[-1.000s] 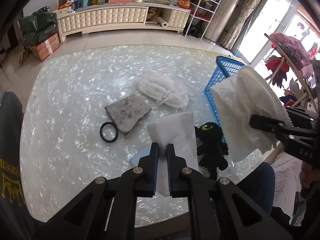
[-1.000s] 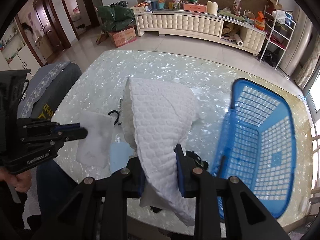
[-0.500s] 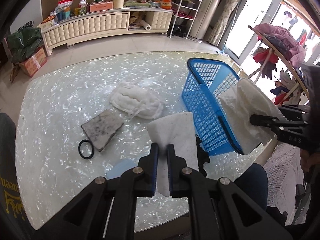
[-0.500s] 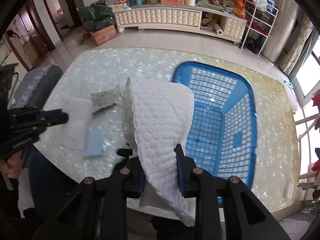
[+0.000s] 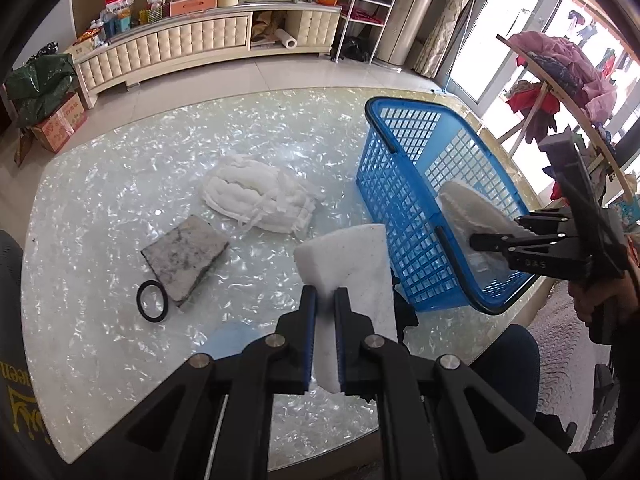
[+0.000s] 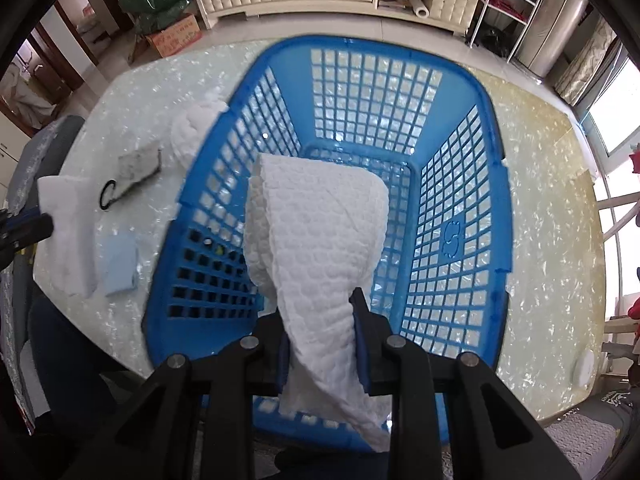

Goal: Organize soft objects
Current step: 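Carry the waffle towel over the blue basket with the right gripper while the left holds the foam block, then open the right gripper to drop the waffle towel into the basket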

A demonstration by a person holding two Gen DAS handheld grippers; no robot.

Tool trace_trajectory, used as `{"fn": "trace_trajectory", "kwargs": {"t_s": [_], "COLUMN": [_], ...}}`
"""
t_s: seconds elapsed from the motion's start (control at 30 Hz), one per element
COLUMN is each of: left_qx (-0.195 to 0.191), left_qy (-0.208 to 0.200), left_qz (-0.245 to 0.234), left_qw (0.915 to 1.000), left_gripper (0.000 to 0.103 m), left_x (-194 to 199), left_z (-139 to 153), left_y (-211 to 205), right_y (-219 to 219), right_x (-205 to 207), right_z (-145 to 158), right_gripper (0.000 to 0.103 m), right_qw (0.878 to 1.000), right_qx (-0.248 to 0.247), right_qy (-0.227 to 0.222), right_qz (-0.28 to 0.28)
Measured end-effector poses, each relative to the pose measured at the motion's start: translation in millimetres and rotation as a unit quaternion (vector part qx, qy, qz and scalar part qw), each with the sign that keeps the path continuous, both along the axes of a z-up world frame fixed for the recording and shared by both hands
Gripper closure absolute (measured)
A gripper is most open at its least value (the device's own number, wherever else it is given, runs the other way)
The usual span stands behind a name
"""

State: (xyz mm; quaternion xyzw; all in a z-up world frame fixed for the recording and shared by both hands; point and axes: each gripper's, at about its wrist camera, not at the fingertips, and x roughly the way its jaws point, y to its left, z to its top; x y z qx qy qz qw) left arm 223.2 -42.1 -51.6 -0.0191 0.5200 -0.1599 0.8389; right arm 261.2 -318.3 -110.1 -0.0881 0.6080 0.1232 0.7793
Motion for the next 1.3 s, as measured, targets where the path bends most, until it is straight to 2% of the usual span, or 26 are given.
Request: {"fn": "trace_trajectory", "kwargs": {"t_s": [0.23,0.43,0.57,0.67,0.8,0.87,0.93,0.97,1.0,1.07,1.17,1.3], "left_qx": [-0.004,-0.001,0.003,0.004,0.006,0.008,0.011,0.012,0.013,0.013,0.014,0.019], "left_qy": [0.01,0.016,0.018,0.018,0.018,0.019,0.019,0.019,0.02,0.021,0.022,0.02], "left_qz": [0.005,0.011,0.016,0.016,0.019,0.02,0.018,0.017,0.016,0.016,0.013,0.003], "left_qw": [0.9999,0.9998,0.9997,0.9997,0.9996,0.9996,0.9996,0.9996,0.9996,0.9996,0.9996,0.9996], "left_gripper": [0.096,0.095,0.095,0.095,0.095,0.095,0.095,0.095,0.095,0.095,0.095,0.095], "left_x": [8,10,8,6,6,6,5,5,5,6,8,12], "left_z": [-10,-13,-13,-13,-12,-11,-11,-11,-11,-10,-10,-8], "left_y": [-4,-5,-3,-2,0,0,-2,-3,-3,-5,-10,-21], "right_y": [8,16,20,24,27,28,27,25,22,16,10,8], "right_x": [5,2,5,6,-2,-9,-12,-13,-13,-12,-16,-24], "right_z": [-26,-32,-37,-40,-37,-30,-24,-21,-16,-10,-3,10], "right_gripper": [0.077,0.077,0.072,0.064,0.045,0.04,0.029,0.018,0.015,0.014,0.0,0.0], "right_qw": [0.999,0.998,0.998,0.998,0.997,0.997,0.998,0.998,0.998,0.998,0.999,0.998], "right_qx": [-0.035,-0.052,-0.058,-0.059,-0.072,-0.071,-0.063,-0.062,-0.062,-0.053,-0.044,-0.054], "right_qy": [0.021,0.018,0.02,0.024,0.01,0.003,-0.005,-0.009,-0.014,-0.017,-0.022,-0.038], "right_qz": [0.019,0.02,0.018,0.02,0.03,0.03,0.028,0.025,0.022,0.019,0.015,0.024]}}
